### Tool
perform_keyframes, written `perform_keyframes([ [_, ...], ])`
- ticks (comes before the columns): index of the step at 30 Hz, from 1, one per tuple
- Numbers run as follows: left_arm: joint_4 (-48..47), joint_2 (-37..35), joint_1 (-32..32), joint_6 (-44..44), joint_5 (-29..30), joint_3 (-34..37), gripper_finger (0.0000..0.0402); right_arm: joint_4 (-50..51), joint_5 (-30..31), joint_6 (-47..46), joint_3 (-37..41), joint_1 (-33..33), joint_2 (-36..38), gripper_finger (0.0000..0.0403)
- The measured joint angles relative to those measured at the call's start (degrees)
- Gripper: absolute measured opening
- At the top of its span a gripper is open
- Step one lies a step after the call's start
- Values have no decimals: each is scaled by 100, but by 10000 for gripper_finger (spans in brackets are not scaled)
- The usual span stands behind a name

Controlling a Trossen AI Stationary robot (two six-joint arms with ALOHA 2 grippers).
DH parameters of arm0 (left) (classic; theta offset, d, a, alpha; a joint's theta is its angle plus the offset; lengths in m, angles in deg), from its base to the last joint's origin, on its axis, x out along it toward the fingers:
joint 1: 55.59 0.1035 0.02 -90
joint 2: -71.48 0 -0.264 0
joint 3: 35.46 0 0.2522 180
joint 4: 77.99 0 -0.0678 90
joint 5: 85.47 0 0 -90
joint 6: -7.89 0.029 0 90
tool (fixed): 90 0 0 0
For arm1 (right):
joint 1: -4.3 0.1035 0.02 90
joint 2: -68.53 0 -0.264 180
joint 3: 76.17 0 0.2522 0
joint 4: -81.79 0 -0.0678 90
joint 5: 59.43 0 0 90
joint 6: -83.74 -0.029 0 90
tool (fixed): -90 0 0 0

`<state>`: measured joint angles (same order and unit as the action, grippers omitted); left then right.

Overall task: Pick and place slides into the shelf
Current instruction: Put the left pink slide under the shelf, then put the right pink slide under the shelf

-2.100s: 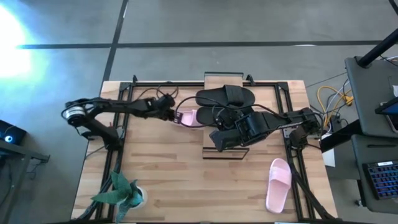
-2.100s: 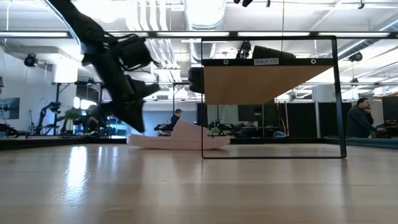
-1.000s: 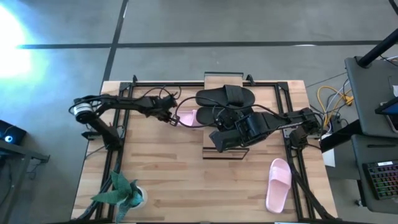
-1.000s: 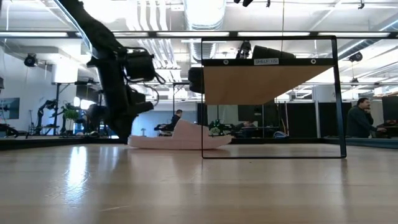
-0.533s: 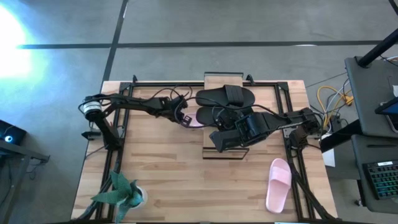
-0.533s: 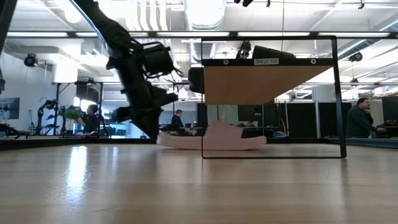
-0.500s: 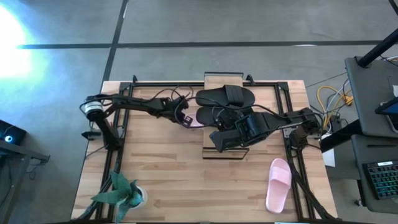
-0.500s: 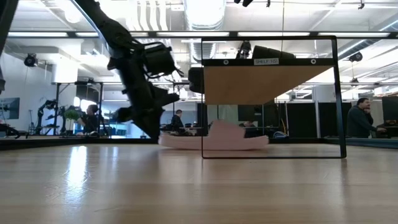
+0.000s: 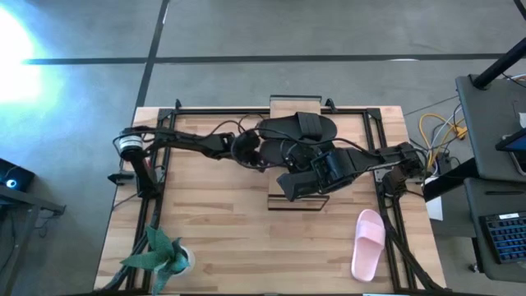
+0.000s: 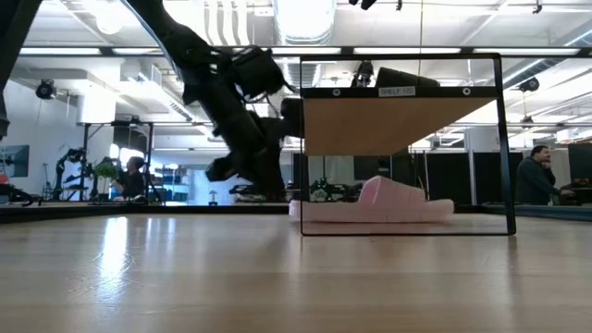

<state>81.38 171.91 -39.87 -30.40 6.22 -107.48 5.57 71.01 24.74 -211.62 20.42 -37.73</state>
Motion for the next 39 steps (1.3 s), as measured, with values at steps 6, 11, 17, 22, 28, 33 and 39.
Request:
perform_keyframes([
  [6,-720,-209,16,457,433,46,0,0,-21,2,0,12,7,98],
  [11,-2171,-293,16,1003,1395,70,0,0,-42,11,0,26,38,98],
  [17,-2283,-969,-94,1381,1337,449,0,3,-45,40,13,26,192,98],
  [22,-2258,-2087,-335,1321,807,1013,0,-9,103,-417,249,0,596,98],
  [28,-1300,-3477,-508,573,-572,1923,0,2,-1583,-800,1123,-398,1327,97],
  [33,-359,-4251,-705,-106,-1003,2761,0,-11,-3668,-1076,2149,29,1807,86],
  [39,-2,-4803,-982,-347,-993,3429,0,-23,-4058,-3199,3051,1328,2376,60],
])
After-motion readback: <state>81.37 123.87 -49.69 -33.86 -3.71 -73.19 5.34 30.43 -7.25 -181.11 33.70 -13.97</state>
